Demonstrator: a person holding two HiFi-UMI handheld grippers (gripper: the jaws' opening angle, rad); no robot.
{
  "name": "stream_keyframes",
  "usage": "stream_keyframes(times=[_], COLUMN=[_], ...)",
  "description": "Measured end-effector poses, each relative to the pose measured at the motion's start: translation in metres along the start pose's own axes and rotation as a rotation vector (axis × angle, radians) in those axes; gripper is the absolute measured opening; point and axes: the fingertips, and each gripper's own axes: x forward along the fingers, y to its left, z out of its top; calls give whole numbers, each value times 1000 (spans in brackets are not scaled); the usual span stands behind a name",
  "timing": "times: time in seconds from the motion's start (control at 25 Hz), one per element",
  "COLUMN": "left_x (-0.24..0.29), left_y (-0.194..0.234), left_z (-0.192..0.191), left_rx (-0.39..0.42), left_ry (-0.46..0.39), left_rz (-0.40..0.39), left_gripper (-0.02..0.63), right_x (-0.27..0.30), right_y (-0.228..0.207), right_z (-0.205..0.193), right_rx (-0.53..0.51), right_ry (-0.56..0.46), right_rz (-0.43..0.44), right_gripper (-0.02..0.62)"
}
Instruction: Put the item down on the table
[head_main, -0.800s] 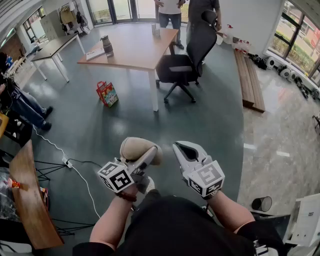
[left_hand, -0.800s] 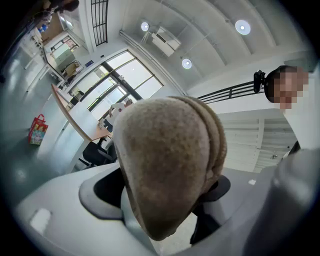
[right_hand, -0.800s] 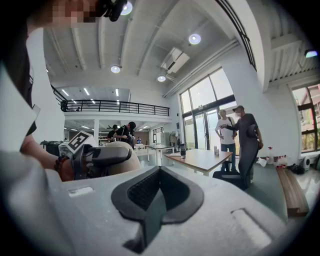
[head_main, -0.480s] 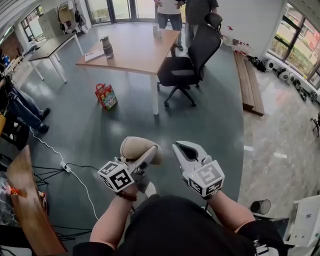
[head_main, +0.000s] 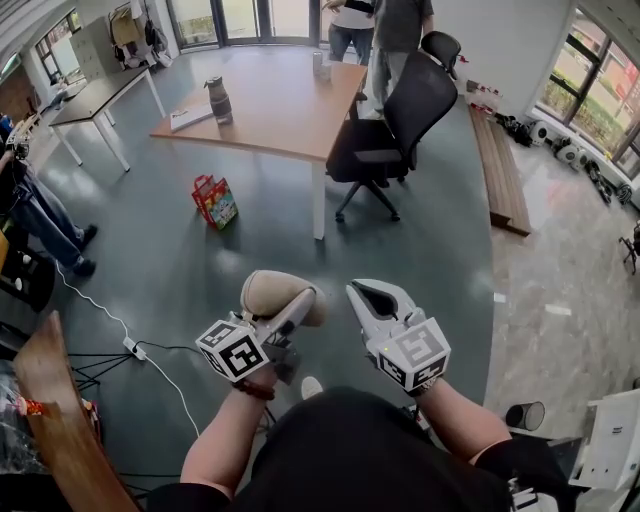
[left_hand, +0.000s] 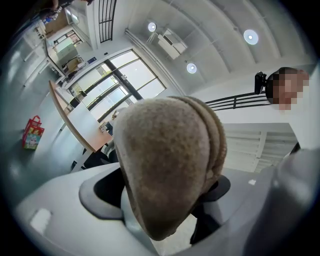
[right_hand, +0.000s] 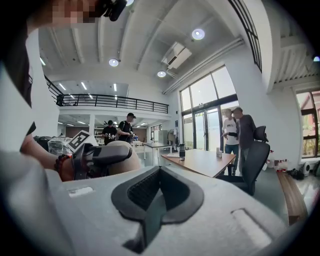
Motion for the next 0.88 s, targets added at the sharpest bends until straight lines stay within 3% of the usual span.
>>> stream_keyframes(times=[0.48,0.88], left_x=[10,51], left_y=[45,80], left_z=[38,48], left_rx=[-20,-41], left_ry=[11,3], left_rz=[-5,27], left_gripper=[416,416], right_x=[57,93], right_y=[-9,-52], right_z=[12,11], right_rx=[4,19], right_ry=[12,8], right_rz=[-15,12], right_gripper=[-8,-8])
